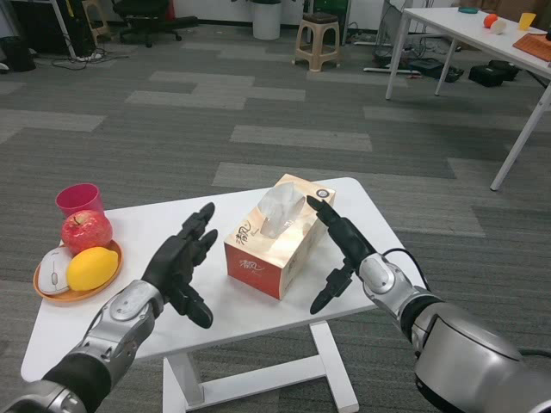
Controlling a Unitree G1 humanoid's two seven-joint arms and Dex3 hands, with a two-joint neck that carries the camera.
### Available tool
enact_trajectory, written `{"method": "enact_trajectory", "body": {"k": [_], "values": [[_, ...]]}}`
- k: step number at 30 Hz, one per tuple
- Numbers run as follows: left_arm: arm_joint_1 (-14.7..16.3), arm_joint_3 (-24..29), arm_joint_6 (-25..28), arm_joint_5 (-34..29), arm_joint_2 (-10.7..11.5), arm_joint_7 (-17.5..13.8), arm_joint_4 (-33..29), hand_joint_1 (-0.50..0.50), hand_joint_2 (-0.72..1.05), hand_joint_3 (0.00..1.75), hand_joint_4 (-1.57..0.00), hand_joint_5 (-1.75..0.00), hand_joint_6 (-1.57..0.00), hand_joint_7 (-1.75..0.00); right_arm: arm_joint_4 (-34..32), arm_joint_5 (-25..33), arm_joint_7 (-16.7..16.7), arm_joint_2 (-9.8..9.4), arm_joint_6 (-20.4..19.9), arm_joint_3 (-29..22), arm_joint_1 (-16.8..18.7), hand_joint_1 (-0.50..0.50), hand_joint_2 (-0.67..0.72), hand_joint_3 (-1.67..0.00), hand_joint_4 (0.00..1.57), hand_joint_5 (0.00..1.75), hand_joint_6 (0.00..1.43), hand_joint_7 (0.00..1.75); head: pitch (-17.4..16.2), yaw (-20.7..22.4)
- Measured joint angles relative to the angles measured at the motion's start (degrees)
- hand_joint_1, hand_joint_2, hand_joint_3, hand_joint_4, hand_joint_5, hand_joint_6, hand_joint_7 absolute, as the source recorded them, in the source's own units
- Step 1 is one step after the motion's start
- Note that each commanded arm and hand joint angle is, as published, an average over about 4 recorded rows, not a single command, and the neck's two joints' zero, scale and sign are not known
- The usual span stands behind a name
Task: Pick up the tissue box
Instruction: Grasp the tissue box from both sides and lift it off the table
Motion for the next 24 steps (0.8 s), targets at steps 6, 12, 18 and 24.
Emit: {"method": "enact_trajectory", "body": {"k": [6, 12, 18, 24], "values": [[-1.44, -3.33, 0.64, 1.25, -0.25, -0.07, 0.58, 0.50, -0.55, 0.00, 0.00, -0.21, 0.00, 0.00, -0.26, 0.02, -0.04, 0.02, 0.00, 2.28, 0.07, -0.46, 0.15, -0.08, 0.00, 0.00, 0.00, 0.14, -0.17, -0.06], [-1.86, -4.47, 0.71, 1.26, 0.11, -0.31, 0.64, 0.50, -0.55, 0.00, 0.00, -0.21, 0.00, 0.00, -0.73, 0.08, -0.38, -0.16, 0.04, 4.39, 0.19, -0.46, 0.15, -0.08, 0.00, 0.00, 0.00, 0.14, -0.19, -0.09], [-1.92, -4.53, 0.73, 1.26, 0.49, -1.01, 0.67, 0.50, -0.55, 0.00, 0.00, -0.21, 0.00, 0.00, -1.63, 0.25, -0.58, -0.64, 0.15, 7.29, 0.22, -0.46, 0.15, -0.08, 0.00, 0.00, 0.00, 0.14, -0.25, -0.10], [-1.68, -4.35, 0.72, 1.21, 0.89, -1.91, 0.57, 0.50, -0.55, 0.00, 0.00, -0.21, 0.00, 0.00, -3.40, 0.32, -0.66, -1.43, 0.44, 9.38, 0.48, -0.46, 0.15, -0.08, 0.00, 0.00, 0.00, 0.12, -0.33, 0.20]]}}
